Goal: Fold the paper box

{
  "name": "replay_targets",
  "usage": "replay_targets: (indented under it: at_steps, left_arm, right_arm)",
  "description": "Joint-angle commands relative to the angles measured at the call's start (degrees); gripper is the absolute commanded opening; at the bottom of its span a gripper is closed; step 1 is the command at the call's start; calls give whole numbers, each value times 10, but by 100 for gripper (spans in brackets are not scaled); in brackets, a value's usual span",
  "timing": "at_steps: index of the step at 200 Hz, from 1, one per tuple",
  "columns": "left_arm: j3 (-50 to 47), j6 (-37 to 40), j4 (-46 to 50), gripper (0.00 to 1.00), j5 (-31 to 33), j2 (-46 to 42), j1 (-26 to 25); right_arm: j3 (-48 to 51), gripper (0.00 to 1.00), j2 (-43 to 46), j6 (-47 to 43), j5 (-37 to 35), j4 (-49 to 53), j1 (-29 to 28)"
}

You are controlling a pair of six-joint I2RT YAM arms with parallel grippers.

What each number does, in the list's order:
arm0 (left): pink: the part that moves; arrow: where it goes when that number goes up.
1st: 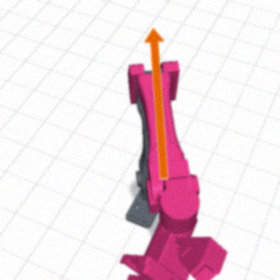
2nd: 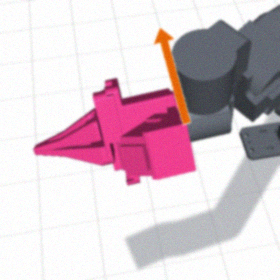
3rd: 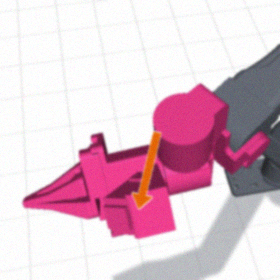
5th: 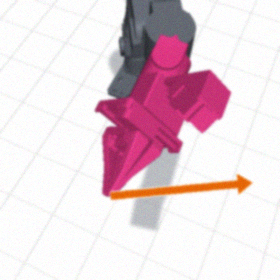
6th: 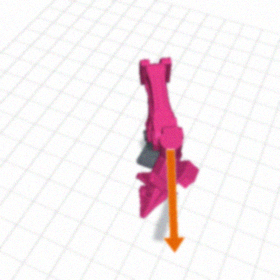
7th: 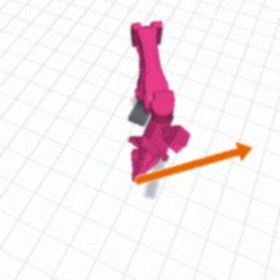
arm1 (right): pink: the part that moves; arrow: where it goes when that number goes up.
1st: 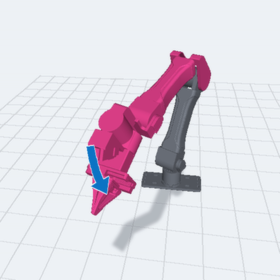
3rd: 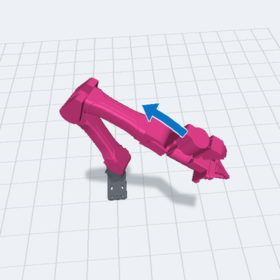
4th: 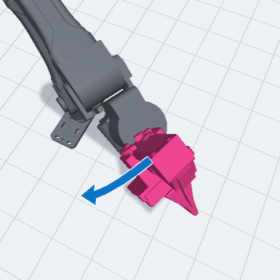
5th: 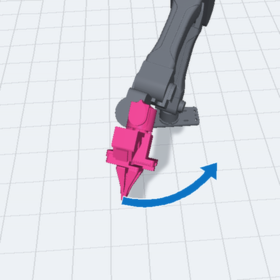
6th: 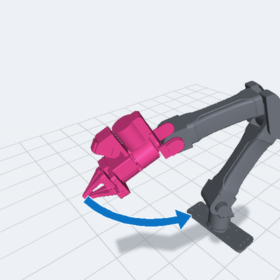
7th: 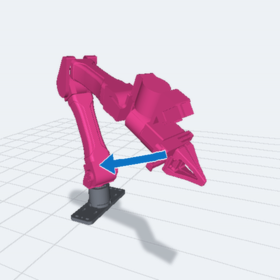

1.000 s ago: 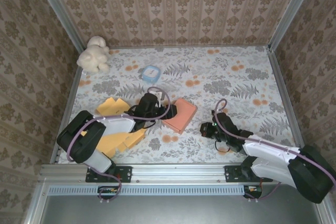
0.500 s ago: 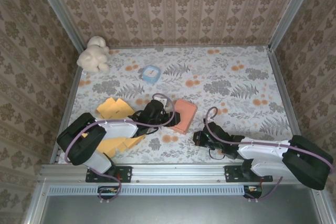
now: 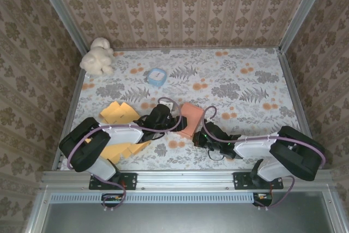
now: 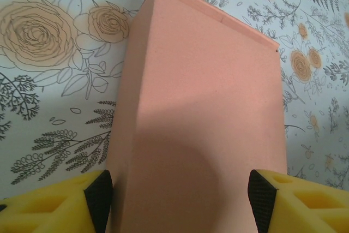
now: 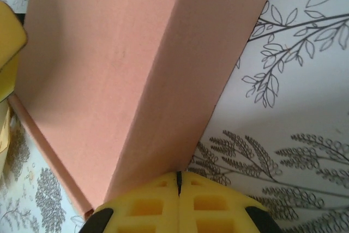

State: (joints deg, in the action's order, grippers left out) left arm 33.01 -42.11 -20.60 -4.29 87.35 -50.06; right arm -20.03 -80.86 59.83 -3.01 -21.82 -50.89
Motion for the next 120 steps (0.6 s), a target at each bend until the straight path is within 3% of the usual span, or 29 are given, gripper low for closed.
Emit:
replay_targets:
  at_steps: [1,61,101,120]
  left_arm:
    - [-8,-20,-10,68,10,5,-24]
    - [-15,-119,-142,66,-25,70,-96]
    - [20,-119,-133,65,-29,99,-122]
    - [25,-119,-132,65,-26,101,-129]
  right_arm:
    - [-11,0,-32,3,6,-53,-2]
    - [13,0,-109,13,67,-316,-4]
    - [-10,0,-114,24,45,-264,-9]
    - [-18,0,-95,38,8,-193,-9]
